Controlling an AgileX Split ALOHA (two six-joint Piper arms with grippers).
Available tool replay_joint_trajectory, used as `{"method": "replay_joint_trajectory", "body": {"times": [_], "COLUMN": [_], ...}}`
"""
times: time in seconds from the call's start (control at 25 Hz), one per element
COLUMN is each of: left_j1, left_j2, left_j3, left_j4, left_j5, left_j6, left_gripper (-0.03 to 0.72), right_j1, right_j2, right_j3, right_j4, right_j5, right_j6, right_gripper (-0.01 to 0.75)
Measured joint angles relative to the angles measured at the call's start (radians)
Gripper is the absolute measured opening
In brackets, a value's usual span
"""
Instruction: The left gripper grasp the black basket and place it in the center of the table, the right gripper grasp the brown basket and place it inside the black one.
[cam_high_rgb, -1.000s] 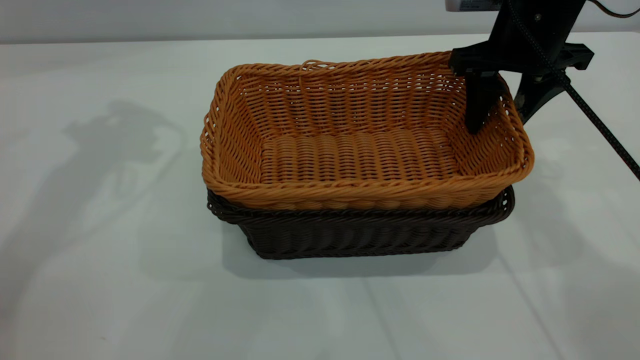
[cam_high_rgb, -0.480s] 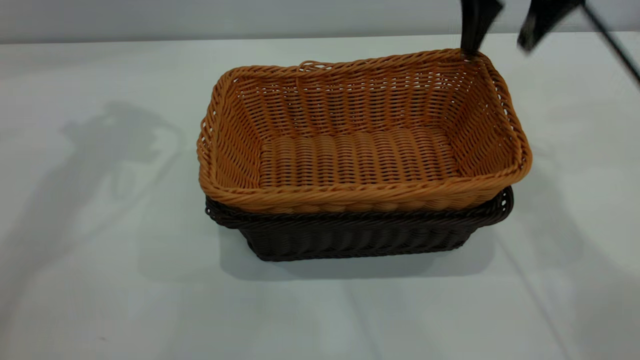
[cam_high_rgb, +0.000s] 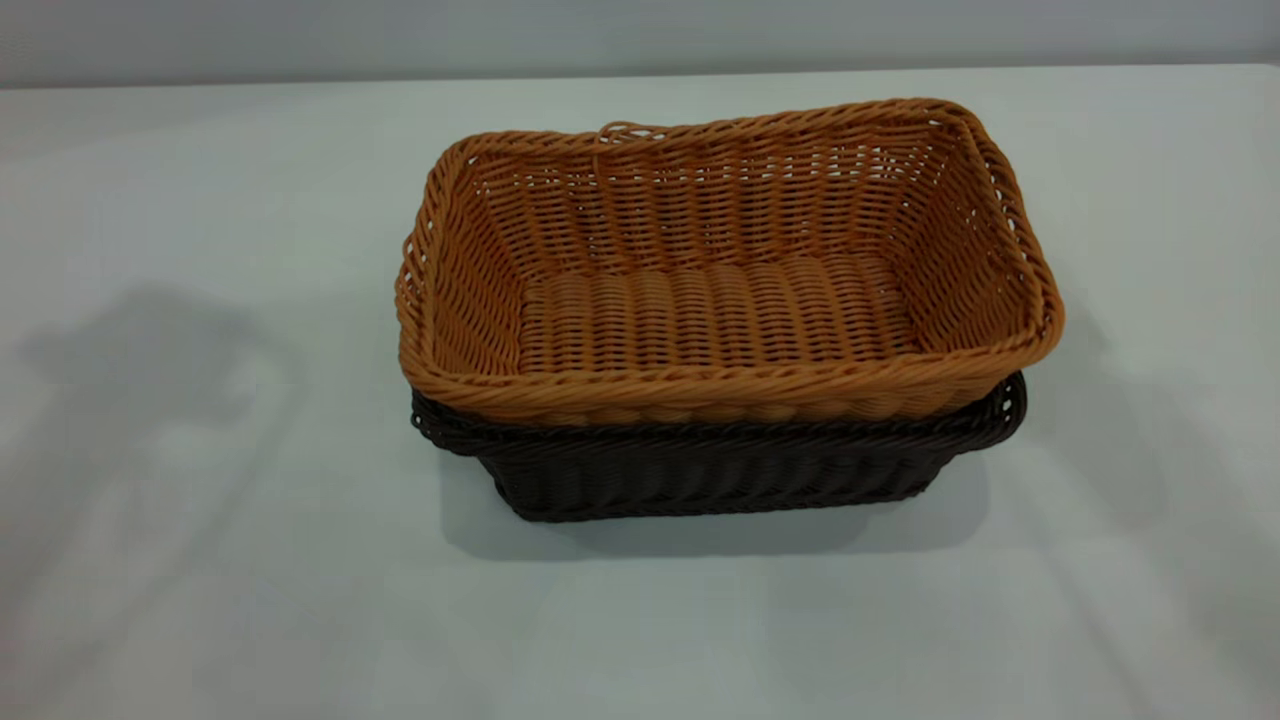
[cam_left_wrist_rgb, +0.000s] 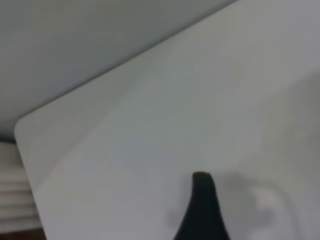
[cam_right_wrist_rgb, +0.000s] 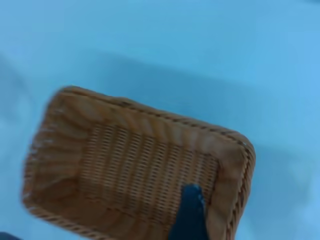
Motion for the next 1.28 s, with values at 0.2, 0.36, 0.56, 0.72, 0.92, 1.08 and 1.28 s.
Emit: {"method": "replay_joint_trajectory", "body": {"times": [0.2,0.36,0.56,0.72,0.92,1.08,1.28], "left_j1": [0.0,0.0,0.0,0.0,0.0,0.0,0.0], "left_j2": [-0.14,-0.235,-0.319,-0.349,-0.391,-0.489,-0.666], "left_j3": [0.0,0.0,0.0,0.001,0.055,0.208,0.426], "left_j4": [-0.018,-0.031,-0.039,-0.044,-0.046,-0.047,-0.047], "left_j5": [0.118,0.21,0.39,0.399,0.399,0.399,0.399], "left_j6": [-0.111,-0.186,-0.202,-0.208,-0.245,-0.274,-0.279], "left_gripper": [0.527,0.527,0.527,0.527,0.527,0.527,0.527], "right_j1": [0.0,0.0,0.0,0.0,0.0,0.0,0.0], "right_j2": [-0.167,-0.308,-0.508,-0.67,-0.895,-1.062,-1.214], "right_j3": [0.005,0.06,0.224,0.374,0.578,0.723,0.894], "right_j4": [0.051,0.09,0.133,0.138,0.14,0.139,0.109], "right_j5": [0.07,0.107,0.114,0.115,0.115,0.116,0.086], "right_j6": [-0.041,-0.049,-0.071,-0.072,-0.066,-0.059,-0.058], "right_gripper": [0.563,0.563,0.563,0.563,0.563,0.563,0.563]}}
